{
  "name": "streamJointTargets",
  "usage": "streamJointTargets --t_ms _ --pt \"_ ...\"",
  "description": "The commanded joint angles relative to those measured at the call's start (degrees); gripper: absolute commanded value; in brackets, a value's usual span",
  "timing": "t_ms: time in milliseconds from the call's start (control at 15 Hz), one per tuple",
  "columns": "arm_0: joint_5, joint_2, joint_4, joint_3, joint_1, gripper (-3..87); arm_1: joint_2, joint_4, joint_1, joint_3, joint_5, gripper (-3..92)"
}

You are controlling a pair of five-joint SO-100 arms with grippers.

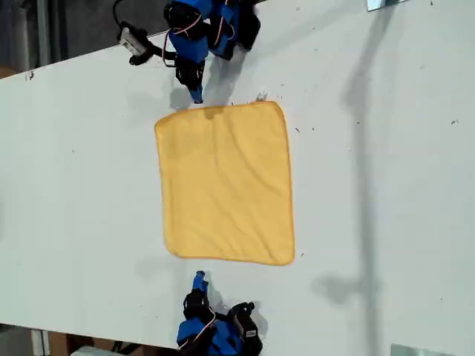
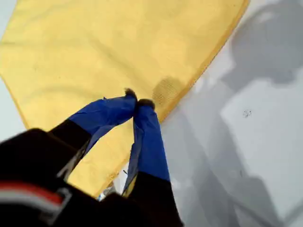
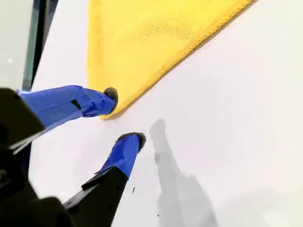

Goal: Grasp corners of a square towel and fold twice.

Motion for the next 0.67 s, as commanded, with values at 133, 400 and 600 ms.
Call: streamJointTargets --t_ms 133,400,600 --pt "-15.2 0.3 0.7 -1.8 1.1 16.4 0.1 7.9 4.5 -3.3 1.9 11.1" --pt "-15.2 0.3 0.7 -1.8 1.0 16.1 0.1 7.8 4.6 -3.3 1.8 10.8" --pt "-14.6 0.3 -0.9 -1.3 2.4 20.2 -4.9 -1.1 -2.5 -4.6 -3.7 17.8"
